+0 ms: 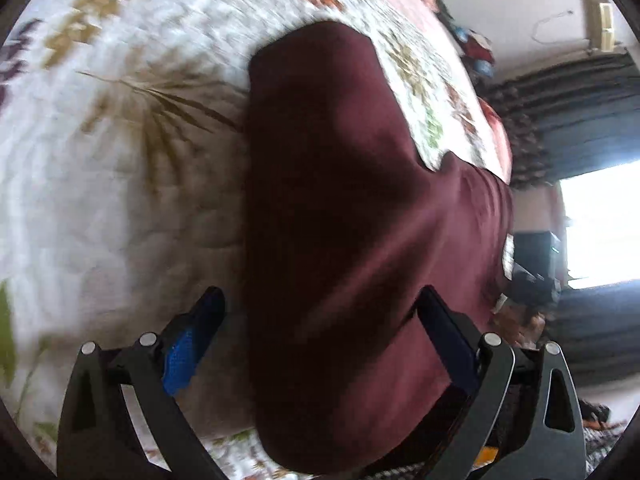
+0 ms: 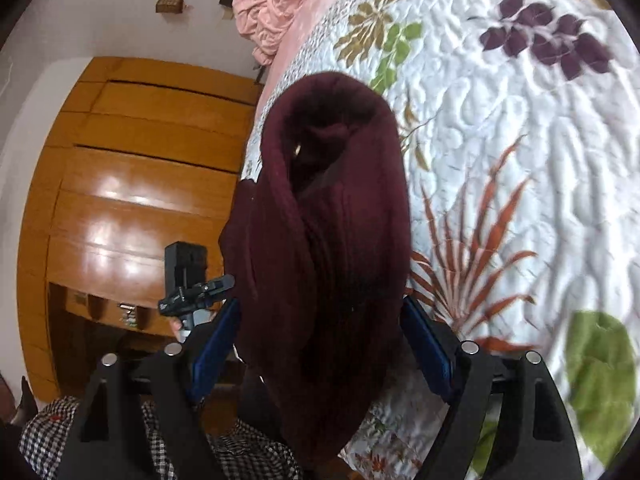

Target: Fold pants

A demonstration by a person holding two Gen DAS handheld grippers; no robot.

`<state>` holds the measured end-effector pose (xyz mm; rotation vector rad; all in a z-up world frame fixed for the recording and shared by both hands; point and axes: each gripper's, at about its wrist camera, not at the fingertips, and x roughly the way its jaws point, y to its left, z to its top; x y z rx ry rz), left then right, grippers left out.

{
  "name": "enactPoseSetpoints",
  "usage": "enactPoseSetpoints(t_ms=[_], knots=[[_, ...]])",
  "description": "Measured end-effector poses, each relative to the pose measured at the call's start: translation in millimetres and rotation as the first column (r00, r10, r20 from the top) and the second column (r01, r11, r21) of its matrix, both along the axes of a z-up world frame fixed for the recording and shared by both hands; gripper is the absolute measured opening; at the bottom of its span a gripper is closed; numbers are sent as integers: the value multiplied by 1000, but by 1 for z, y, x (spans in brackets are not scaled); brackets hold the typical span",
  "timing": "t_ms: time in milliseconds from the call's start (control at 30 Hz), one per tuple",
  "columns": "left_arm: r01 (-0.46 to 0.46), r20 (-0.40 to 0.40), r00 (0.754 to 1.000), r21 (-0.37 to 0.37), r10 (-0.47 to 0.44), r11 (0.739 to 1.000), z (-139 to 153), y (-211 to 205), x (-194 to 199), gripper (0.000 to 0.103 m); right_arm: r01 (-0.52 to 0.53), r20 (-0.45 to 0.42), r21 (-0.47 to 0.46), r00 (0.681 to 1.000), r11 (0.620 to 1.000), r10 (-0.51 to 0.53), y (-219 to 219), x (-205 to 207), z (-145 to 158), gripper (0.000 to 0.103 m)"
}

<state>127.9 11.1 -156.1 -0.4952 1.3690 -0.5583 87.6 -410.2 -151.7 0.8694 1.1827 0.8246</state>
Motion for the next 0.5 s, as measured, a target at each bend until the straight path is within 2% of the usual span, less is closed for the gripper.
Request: enactPoseSetpoints(t_ms=[67, 167, 267, 400, 500], knots=[[48, -20, 999, -62, -49, 997, -4, -12, 2, 95, -14, -4, 30, 1000, 999, 14, 6, 7, -4, 82], [92, -14, 996, -5, -92, 996, -7, -29, 3, 95, -26, -8, 56, 1000, 998, 27, 14, 17, -11, 83], [84, -23, 996, -17, -85, 996, -9, -34, 5, 94, -30, -11, 82, 999, 996, 31, 18, 23, -14, 83], [14, -49, 999, -93, -19, 996, -11, -20, 3, 69, -53, 11, 81, 999, 995, 52, 24, 24, -9, 88], [4, -46, 999, -107, -9, 994, -16, -22, 2, 65, -55, 21, 78, 998, 995, 54, 30, 25, -9, 93]])
